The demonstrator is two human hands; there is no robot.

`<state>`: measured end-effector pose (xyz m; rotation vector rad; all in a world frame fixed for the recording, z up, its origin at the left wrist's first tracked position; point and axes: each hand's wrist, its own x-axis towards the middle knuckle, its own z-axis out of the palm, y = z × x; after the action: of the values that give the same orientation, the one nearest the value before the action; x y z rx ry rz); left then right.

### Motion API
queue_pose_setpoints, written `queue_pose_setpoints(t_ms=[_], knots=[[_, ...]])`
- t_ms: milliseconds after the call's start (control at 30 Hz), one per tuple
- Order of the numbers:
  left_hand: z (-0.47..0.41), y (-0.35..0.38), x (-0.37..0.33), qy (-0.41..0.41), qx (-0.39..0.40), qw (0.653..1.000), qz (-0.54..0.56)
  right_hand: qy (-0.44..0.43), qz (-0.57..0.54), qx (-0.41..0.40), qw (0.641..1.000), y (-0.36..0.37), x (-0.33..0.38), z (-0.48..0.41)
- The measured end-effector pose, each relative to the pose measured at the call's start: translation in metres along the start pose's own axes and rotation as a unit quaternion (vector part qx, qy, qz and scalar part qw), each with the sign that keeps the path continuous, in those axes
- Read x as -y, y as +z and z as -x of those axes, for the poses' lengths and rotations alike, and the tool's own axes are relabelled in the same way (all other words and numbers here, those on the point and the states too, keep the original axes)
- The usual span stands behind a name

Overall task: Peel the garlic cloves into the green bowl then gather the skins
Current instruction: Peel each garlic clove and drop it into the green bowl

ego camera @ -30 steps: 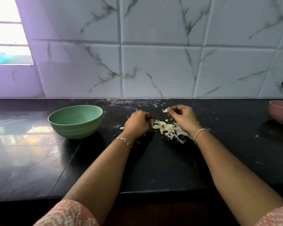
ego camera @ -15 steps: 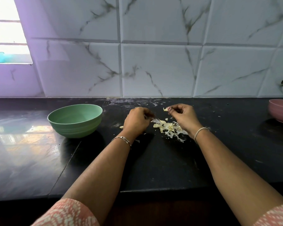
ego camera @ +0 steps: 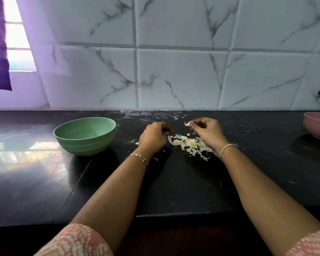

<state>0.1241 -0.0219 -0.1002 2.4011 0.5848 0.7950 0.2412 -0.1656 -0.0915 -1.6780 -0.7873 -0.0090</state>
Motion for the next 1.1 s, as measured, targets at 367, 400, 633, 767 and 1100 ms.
queue_pose_setpoints(t_ms=[367,400,633,767,1100], knots=[[-0.004,-0.007,0.001,-0.019,-0.056,0.985,0.163,0.007,-0.051,0.057,0.997,-0.002,0.006,0.007],[-0.003,-0.01,0.002,-0.031,-0.064,0.979,0.192,0.008,-0.056,0.071,0.996,-0.002,0.007,0.009],[0.022,-0.042,0.017,-0.058,0.014,0.991,0.123,-0.015,-0.074,0.031,0.997,0.002,0.018,0.022],[0.058,-0.071,0.017,-0.005,0.072,0.992,-0.105,-0.067,-0.05,-0.058,0.995,0.003,0.02,0.025],[0.09,-0.034,-0.005,-0.041,0.259,0.927,-0.269,-0.096,0.044,-0.194,0.975,-0.008,0.02,0.04]])
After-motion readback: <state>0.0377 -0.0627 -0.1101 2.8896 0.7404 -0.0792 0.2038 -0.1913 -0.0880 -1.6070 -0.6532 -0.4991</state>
